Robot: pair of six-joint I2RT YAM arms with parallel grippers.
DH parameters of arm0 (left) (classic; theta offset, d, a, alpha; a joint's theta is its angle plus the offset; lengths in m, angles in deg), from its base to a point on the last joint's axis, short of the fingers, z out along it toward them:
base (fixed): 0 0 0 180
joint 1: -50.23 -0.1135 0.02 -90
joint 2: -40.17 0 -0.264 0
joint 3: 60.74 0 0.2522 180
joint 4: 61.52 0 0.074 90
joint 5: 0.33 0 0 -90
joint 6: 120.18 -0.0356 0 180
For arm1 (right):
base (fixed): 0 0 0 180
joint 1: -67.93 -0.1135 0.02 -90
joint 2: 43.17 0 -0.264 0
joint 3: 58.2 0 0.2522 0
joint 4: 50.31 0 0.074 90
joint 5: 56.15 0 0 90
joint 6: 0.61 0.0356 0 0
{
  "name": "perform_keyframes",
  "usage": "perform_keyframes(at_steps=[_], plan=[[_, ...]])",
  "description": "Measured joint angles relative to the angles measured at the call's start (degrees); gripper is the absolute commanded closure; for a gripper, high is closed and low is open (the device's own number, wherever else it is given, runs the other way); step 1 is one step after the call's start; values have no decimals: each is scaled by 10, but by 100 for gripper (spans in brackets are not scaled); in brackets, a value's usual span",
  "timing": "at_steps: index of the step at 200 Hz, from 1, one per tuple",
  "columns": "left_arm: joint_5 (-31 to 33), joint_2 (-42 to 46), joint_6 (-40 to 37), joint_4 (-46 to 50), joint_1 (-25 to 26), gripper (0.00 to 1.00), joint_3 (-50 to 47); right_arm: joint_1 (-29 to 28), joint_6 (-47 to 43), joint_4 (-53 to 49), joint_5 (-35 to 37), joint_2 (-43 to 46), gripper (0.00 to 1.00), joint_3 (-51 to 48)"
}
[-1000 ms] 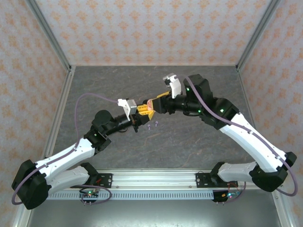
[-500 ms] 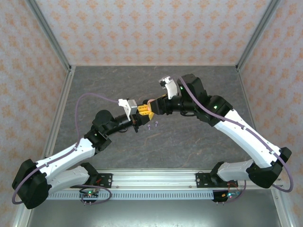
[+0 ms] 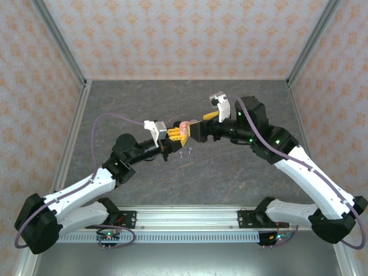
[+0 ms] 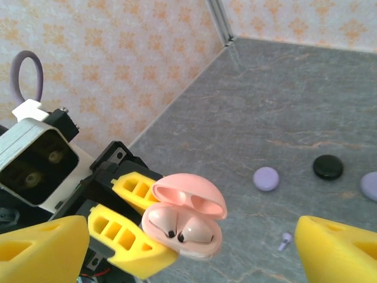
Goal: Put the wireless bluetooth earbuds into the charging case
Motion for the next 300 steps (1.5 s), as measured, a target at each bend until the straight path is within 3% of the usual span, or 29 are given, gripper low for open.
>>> perform_keyframes(at_steps=[37,77,117,201,245,267,300], plan=[[-5,0,0,-3,1,100,0,2,22,44,-75,-38,5,-28],[-5,0,0,-5,1,100,0,2,35,84,-133,-47,10,-30],[-5,3,0,-6,3,100,3,5,38,102,-149,-44,15,-30],[-7,5,-2,-5,5,100,7,5,23,114,-153,2,15,-30],[-1,5,-2,7,5,100,9,5,6,78,-84,6,12,-30],[16,-7,-3,35,5,100,26,8,3,53,-16,11,4,-30],[55,-58,0,77,-10,100,63,53,31,59,56,63,1,-81]])
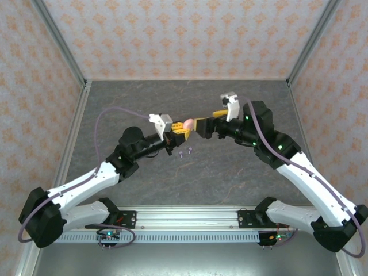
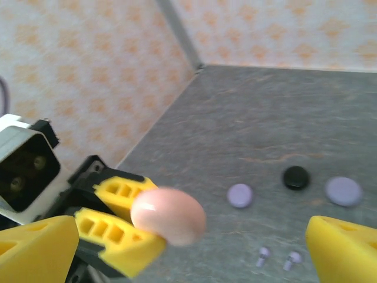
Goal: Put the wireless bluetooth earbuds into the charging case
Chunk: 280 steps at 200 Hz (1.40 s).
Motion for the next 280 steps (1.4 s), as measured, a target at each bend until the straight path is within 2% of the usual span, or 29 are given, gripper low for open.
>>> perform_keyframes(at_steps=[43,105,143,183,217,255,280], plan=[[4,-115,18,62,-95,100,54,66,53,23,12,42,1,-82],[-3,-253,52,114,-196,100,101,78,97,42,-18,30,1,-139],[-9,-341,76,143,-226,100,139,80,103,55,-27,24,1,-140],[-14,-408,91,179,-228,100,173,80,107,57,-26,22,1,-140],[-18,-438,100,198,-235,86,192,80,107,57,-26,10,1,-140],[-29,-455,109,200,-247,77,192,80,106,52,-26,4,1,-139],[-35,-464,112,198,-253,66,195,80,106,48,-26,4,1,-139]])
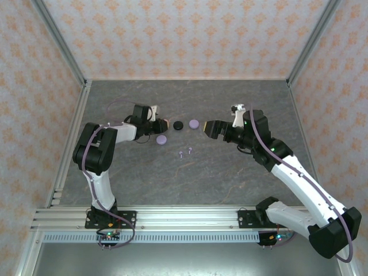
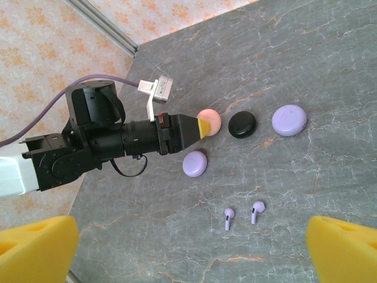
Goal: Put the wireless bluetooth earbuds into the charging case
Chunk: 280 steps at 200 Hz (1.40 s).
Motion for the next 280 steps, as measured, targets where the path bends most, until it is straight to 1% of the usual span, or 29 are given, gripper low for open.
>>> perform_keyframes(at_steps=[41,53,69,91,112,146,196,236,252,280], plan=[[-7,-10,-8,10,-8,48,5,0,-11,-10,0,-11,0,8],[-9,-9,-15,13,-10,44,6,0,-24,-24,1,-24,4,20],[-8,-2,-21,20,-13,40,7,-2,-43,-45,7,-46,8,43],[-9,19,-22,34,-31,36,5,-18,-79,-68,24,-88,9,75],[-9,61,-18,34,-52,34,-9,-53,-122,-91,50,-154,10,116],[-9,159,5,27,-78,28,-49,-107,-192,-116,88,-283,11,193],[11,307,45,34,-125,17,-118,-164,-300,-162,116,-489,11,346],[24,397,59,43,-157,13,-177,-190,-377,-207,115,-628,12,470],[25,420,64,44,-162,11,-200,-192,-400,-222,111,-662,12,502],[26,441,71,47,-165,11,-225,-192,-431,-255,107,-711,12,559]])
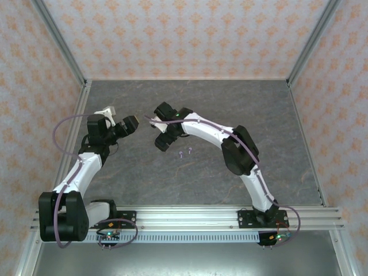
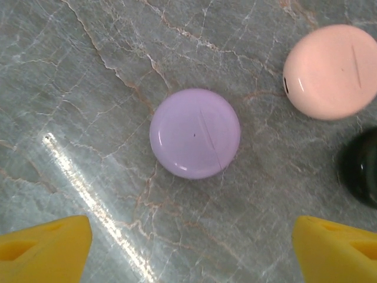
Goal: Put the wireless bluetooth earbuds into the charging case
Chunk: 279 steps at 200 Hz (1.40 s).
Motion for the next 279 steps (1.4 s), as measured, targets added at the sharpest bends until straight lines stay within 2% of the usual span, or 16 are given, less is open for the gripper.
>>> perform_keyframes(at_steps=[49,118,169,206,236,259,279], plan=[[0,11,9,0,0,11,-1,0,-36,-31,0,-58,12,65],[-5,19,24,-10,0,11,-16,-1,-56,-61,0,-133,23,154],[-4,26,24,-9,-2,11,-19,-2,-63,-67,-2,-144,38,164],[-4,26,24,-9,-3,11,-19,-4,-60,-66,-4,-145,42,164],[-4,35,24,-9,-3,11,-25,-4,-54,-66,-6,-145,53,164],[-5,48,24,-8,-3,11,-30,-5,-47,-57,-7,-140,54,154],[-6,62,24,-4,-3,11,-30,-5,-40,-13,-6,-108,54,95]])
